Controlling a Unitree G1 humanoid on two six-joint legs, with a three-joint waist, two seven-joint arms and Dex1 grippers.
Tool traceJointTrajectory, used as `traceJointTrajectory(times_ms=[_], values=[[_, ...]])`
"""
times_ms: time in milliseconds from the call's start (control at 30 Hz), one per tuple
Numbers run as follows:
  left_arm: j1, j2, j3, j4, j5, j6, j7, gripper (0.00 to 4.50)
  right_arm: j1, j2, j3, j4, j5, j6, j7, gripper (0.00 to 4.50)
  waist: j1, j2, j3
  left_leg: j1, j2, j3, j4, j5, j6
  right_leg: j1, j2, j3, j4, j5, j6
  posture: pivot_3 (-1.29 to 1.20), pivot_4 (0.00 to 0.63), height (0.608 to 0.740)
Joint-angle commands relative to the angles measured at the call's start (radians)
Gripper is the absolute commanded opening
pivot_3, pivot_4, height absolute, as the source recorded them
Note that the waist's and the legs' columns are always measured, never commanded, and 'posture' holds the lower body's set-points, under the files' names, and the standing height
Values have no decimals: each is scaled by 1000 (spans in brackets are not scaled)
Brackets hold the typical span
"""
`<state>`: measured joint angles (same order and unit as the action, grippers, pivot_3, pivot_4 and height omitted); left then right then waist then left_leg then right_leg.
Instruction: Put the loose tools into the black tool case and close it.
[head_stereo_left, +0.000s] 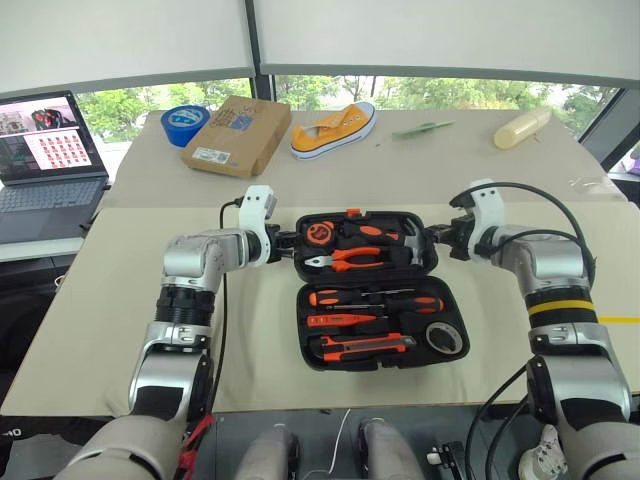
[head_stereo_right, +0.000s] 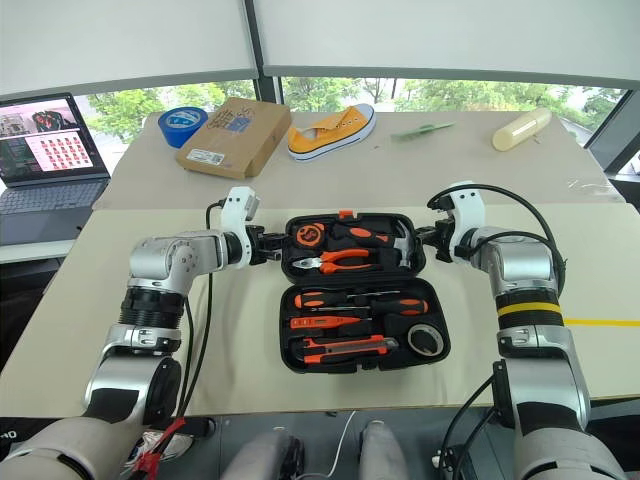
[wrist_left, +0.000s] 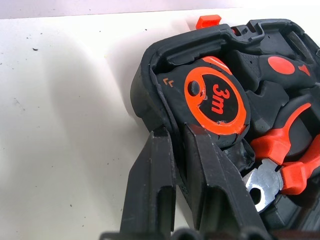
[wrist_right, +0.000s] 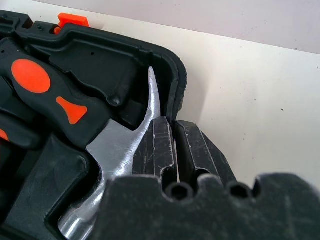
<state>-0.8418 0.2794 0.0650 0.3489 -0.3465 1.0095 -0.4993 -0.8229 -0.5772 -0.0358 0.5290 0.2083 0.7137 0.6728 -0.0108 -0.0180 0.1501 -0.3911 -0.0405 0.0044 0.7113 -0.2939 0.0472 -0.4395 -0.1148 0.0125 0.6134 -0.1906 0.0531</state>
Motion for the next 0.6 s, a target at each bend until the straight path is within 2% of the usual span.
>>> traceJointTrajectory(times_ms=[33,200,467,600], values=[[18,10,-7,-37,-14,-3,-26,7,-10,-27,-26,-35,2,-9,4,0,0,0,0,0,0,0,0,0,0,0,0,0,0,0,0,0,150,735],[23,10,-15,-97,-25,-72,-57,7,-32,-20,-45,-78,20,-40,6,0,-2,0,0,0,0,0,0,0,0,-1,0,0,0,0,0,0,150,735],[-39,-11,-18,-120,24,-337,-49,7,-114,32,-99,-87,24,-140,-87,0,-3,0,0,-4,0,0,0,1,-2,-5,0,0,0,0,0,0,150,735],[-36,-13,-20,-130,35,-421,-59,7,-107,43,-111,-120,25,-204,-105,0,-5,0,0,-15,-1,0,1,3,-4,-19,0,1,4,1,-1,0,150,735]])
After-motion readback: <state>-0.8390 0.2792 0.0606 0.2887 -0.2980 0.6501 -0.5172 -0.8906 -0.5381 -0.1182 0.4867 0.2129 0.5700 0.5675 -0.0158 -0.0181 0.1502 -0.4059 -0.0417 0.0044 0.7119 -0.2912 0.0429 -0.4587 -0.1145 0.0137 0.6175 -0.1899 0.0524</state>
